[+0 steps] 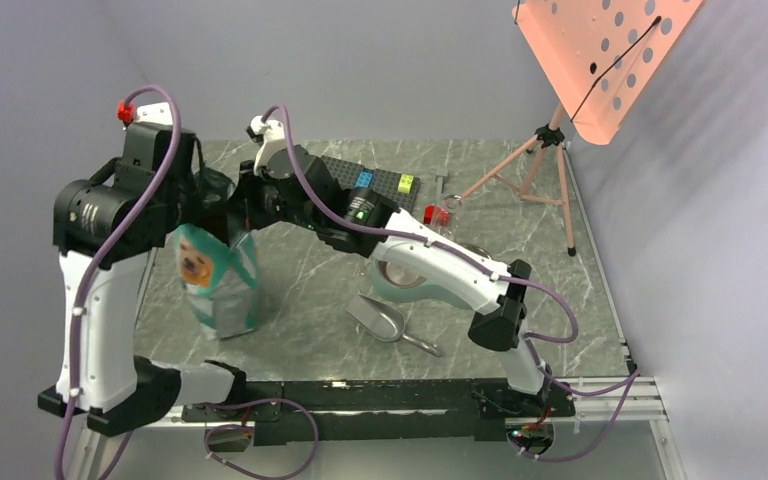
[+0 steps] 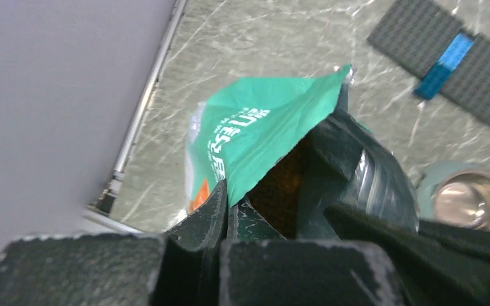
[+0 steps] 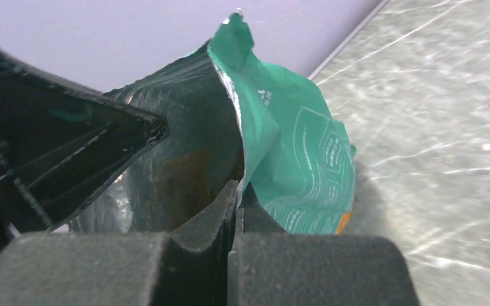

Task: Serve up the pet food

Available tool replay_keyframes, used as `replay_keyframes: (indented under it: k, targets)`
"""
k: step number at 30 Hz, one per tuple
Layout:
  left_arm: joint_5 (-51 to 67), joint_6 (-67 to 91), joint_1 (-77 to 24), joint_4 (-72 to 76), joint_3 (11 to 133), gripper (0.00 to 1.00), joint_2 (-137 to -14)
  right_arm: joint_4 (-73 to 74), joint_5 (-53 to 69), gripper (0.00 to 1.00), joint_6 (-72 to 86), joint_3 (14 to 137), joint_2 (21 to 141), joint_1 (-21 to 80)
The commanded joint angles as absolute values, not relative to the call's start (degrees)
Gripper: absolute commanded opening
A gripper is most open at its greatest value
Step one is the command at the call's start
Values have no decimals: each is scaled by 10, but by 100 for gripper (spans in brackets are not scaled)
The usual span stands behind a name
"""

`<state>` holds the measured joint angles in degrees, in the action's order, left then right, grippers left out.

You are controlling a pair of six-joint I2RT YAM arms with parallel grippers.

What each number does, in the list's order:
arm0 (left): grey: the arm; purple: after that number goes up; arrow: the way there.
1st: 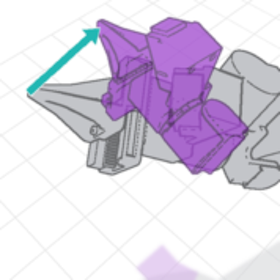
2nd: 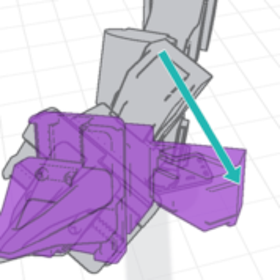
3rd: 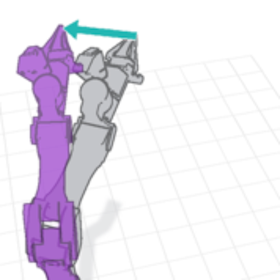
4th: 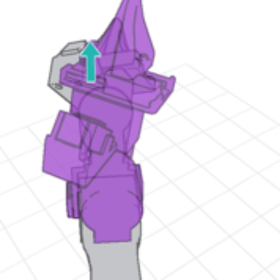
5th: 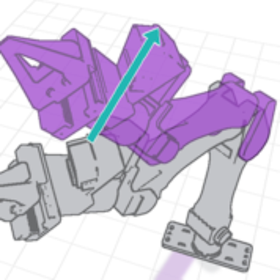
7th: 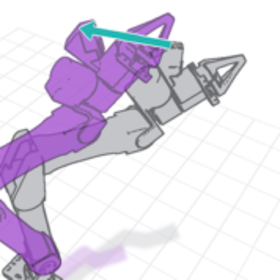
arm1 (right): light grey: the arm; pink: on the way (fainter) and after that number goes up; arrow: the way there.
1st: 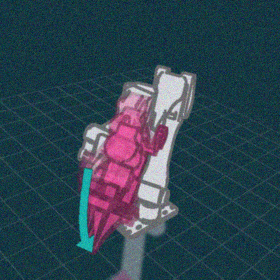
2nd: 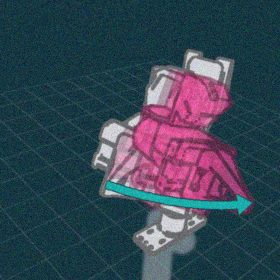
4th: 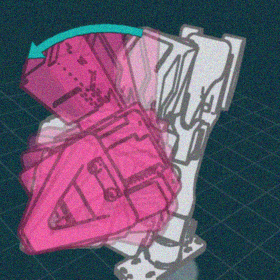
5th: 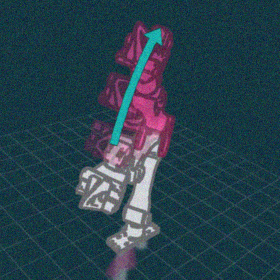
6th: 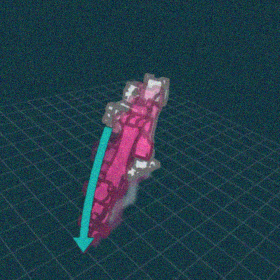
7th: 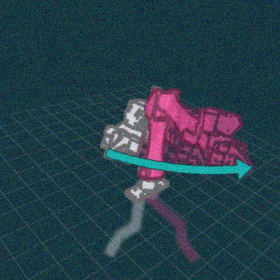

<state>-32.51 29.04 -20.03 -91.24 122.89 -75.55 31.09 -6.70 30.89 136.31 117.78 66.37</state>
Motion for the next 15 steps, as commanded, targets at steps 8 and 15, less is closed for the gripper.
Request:
replay_keyframes:
  k: [8, 15]
  targets:
    - [-148, 205, -200, -689, 917, 0, -640, 138, 29, 0, 402, 947, 976, 597]
    - [-148, 190, -201, -690, 883, 0, -640, 170, -13, 0, 365, 967, 950, 628]
